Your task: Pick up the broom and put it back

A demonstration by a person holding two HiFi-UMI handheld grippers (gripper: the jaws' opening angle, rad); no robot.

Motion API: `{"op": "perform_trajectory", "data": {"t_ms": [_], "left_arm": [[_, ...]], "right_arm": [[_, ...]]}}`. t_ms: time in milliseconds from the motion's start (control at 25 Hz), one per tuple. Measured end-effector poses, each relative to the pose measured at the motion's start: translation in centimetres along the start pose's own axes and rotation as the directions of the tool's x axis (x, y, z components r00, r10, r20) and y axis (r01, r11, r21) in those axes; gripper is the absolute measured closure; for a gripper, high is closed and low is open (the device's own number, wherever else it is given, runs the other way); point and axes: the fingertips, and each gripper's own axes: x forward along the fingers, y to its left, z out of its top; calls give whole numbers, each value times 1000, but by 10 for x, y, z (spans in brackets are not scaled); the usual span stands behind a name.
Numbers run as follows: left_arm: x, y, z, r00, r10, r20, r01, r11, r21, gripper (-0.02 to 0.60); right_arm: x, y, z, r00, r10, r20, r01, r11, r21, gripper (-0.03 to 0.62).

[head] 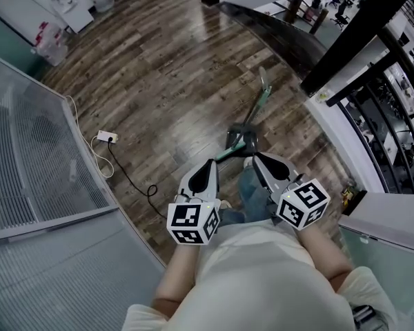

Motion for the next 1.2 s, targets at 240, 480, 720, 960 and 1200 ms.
{"op": "perform_trajectory", "data": {"t_ms": [240,480,720,960,1200], "left_arm": [[29,-3,1,1000,16,-4,-16,1000,2,575],[63,-7,4,999,16,-29,-16,1000,-1,575],[102,-19,2,999,-1,-41,1,1000,12,575],[142,-25,-4,997,-8,-74,12,999,43,575],[175,-27,-13,996,1,-92,5,998,64,575]], "right_arm": [[9,-30,6,1000,0,-6,0,1000,2,588],[21,-62,14,1000,5,-18,-4,999,34,588],[22,-103,19,1000,-2,-12,2,997,73,588],[29,-139,21,1000,-16,-15,18,994,106,588],[35,-167,16,999,-29,-20,32,991,133,588]]}}
